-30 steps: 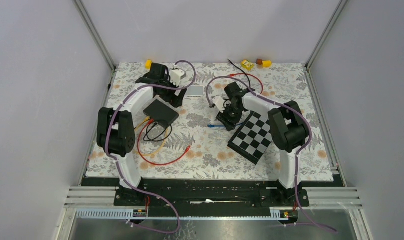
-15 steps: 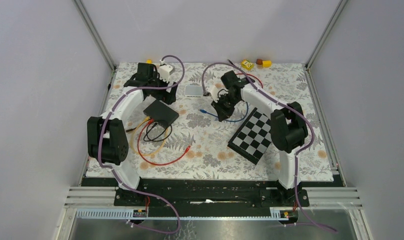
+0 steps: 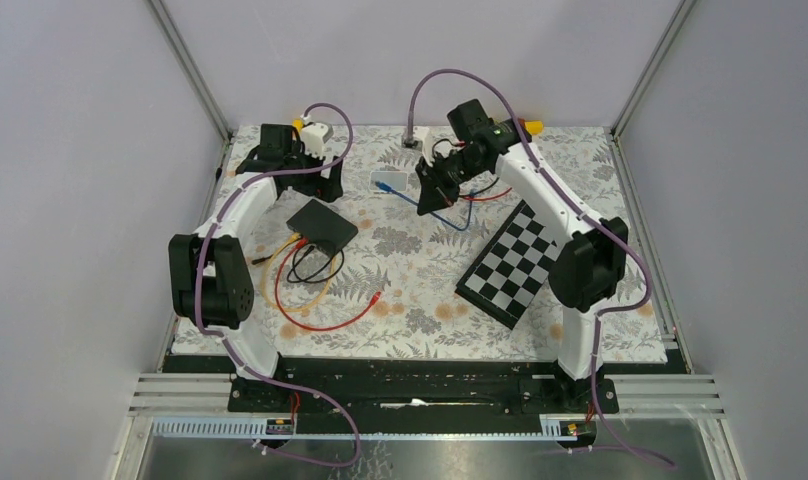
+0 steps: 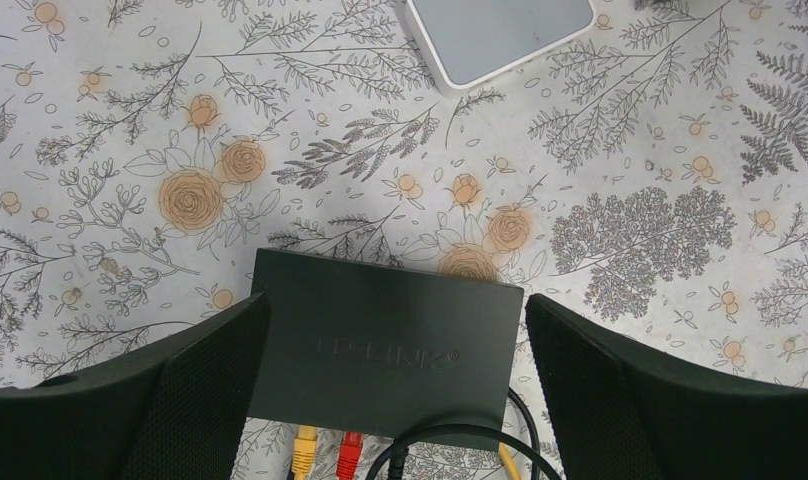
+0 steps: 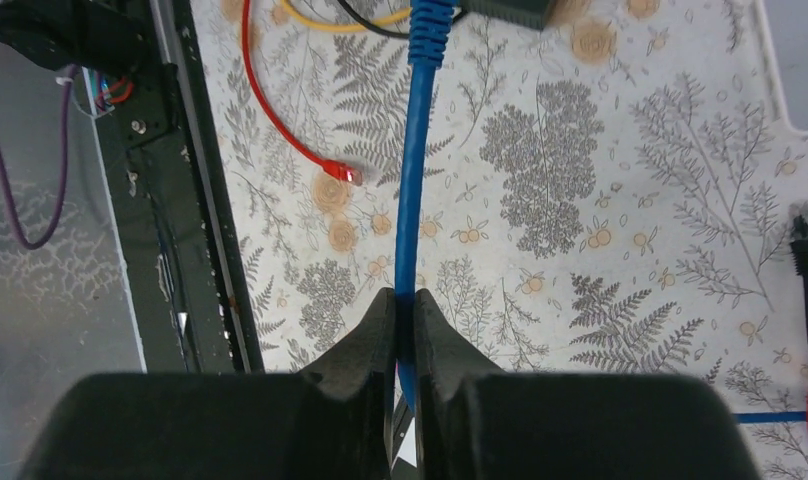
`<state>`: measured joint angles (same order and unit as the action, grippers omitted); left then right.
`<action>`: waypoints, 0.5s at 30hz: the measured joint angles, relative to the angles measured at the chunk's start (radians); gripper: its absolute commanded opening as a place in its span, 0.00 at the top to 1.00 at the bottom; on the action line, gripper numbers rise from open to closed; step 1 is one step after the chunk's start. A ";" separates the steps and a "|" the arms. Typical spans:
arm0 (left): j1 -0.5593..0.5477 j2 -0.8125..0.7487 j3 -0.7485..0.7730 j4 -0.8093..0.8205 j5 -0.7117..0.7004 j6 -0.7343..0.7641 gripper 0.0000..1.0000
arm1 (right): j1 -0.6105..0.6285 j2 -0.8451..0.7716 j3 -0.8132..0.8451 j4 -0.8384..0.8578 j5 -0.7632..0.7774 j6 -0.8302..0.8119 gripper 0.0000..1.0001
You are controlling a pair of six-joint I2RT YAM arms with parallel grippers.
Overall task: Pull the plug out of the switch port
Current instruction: Pick up the connector from the center of the board, then place the connector at the center of the board.
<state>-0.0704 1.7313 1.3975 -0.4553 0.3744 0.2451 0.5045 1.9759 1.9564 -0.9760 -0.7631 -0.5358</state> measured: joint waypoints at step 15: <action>0.028 -0.003 0.000 0.005 0.031 -0.026 0.01 | 0.000 -0.060 0.108 -0.042 0.082 0.074 1.00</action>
<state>-0.0422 1.7287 1.3975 -0.4503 0.4049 0.2192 0.5049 1.9160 2.0647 -1.0176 -0.6807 -0.4618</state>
